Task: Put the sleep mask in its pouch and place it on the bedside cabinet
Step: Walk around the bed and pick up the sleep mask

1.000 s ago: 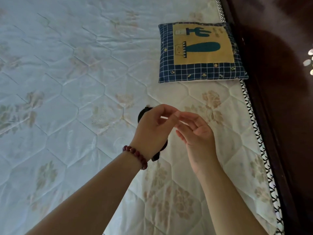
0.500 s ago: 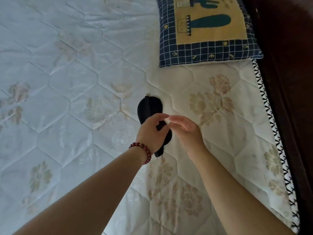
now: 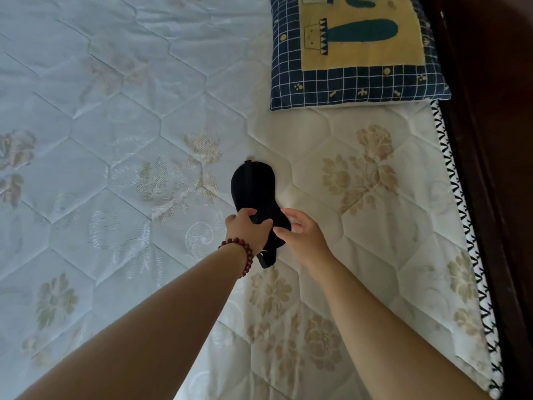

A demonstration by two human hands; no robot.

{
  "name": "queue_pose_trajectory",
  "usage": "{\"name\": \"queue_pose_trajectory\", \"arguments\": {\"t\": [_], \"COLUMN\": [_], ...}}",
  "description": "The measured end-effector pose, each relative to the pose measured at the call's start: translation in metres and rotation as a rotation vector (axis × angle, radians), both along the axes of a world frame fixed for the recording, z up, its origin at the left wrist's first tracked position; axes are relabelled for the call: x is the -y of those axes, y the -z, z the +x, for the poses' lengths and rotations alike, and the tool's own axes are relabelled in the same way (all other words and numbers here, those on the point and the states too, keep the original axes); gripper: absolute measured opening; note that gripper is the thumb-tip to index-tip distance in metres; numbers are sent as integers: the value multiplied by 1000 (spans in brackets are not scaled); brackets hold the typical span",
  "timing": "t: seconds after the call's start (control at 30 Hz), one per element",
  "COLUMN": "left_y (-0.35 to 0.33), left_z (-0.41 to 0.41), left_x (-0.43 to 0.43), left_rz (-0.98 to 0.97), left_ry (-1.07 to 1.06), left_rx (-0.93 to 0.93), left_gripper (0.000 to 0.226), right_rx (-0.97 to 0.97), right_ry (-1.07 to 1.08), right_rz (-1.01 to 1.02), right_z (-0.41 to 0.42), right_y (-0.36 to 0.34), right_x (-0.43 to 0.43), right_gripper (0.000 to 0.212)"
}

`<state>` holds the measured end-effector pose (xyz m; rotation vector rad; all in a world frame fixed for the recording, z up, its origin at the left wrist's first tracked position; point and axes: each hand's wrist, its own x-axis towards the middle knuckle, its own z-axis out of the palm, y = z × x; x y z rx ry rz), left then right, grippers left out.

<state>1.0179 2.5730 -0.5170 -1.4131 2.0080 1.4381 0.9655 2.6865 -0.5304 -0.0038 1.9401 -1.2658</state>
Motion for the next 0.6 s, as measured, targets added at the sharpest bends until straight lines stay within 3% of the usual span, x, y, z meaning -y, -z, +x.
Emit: {"name": "queue_pose_trajectory", "arguments": {"t": [0.2,0.37,0.47,0.6], "left_y": [10,14,14,13], "left_z": [5,11,9,6], "left_x": [7,15,12,6], "left_rz": [57,115,151,139], "left_ry": [-3,-88,-109,-32], "left_rx": [-60,-86,-90,-58], "left_gripper": [47,44,51,60], "right_rx": [38,82,96,-26], "right_ry": [44,69,48,39], "right_rz": [0,126,226,413], "right_z": [0,-3,-2,-4], "right_y": [4,10,15,18], "right_x": [7,12,15,18], "right_gripper": [45,61,57,42]}}
